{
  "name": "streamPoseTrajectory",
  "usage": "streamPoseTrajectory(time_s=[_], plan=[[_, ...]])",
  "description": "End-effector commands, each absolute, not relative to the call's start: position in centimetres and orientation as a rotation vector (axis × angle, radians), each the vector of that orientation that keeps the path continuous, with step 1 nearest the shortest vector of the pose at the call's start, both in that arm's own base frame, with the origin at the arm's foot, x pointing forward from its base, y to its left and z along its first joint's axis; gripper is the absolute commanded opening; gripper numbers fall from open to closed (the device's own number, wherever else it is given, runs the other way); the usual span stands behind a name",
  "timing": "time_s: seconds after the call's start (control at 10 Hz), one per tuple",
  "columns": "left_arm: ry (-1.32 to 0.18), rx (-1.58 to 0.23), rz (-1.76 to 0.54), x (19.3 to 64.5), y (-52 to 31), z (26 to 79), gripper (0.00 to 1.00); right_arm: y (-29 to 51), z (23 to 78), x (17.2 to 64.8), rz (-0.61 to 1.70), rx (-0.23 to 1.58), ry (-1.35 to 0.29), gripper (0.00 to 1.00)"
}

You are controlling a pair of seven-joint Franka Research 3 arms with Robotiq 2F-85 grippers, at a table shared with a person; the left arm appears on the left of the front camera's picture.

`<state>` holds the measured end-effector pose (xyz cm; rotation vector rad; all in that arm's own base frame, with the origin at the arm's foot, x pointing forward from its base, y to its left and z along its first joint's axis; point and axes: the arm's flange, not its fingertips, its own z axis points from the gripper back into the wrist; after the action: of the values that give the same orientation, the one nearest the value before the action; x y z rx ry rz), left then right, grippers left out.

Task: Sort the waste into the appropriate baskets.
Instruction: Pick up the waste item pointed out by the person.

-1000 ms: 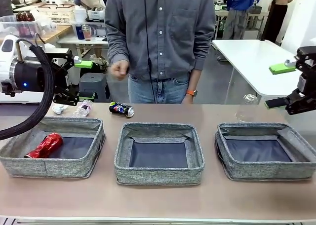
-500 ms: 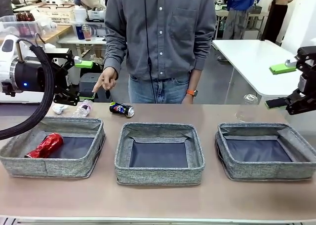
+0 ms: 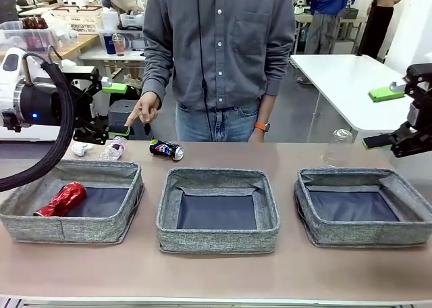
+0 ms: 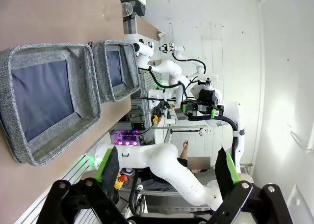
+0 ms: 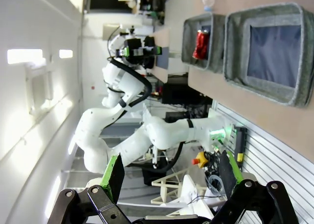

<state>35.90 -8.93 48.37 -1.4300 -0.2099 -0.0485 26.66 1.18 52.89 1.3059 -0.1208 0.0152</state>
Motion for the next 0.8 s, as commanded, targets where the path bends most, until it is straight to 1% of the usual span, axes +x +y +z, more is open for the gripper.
streamPoseTrajectory(time_s=[0.0,0.2,0.4,0.5,0.6,0.7], plan=[[-0.173,-1.178,0.119,37.5,-9.7,48.3,1.0,1.4,53.3,26.9,0.021,1.33,-0.13,1.0],[-0.325,-0.582,0.452,41.8,-9.5,48.7,1.0,1.4,53.3,26.9,0.021,1.33,-0.13,1.0],[-0.379,-0.245,0.583,44.9,-8.6,48.7,1.0,1.4,53.3,26.9,0.021,1.33,-0.13,1.0],[-0.359,-0.062,0.603,46.3,-8.2,48.2,1.0,1.4,53.3,26.9,0.021,1.33,-0.13,1.0],[-0.224,0.073,0.599,47.6,-8.1,47.4,1.0,1.4,53.3,26.9,0.021,1.33,-0.13,1.0],[-0.201,0.102,0.606,48.3,-8.3,47.2,1.0,1.4,53.3,26.9,0.021,1.33,-0.13,1.0]])
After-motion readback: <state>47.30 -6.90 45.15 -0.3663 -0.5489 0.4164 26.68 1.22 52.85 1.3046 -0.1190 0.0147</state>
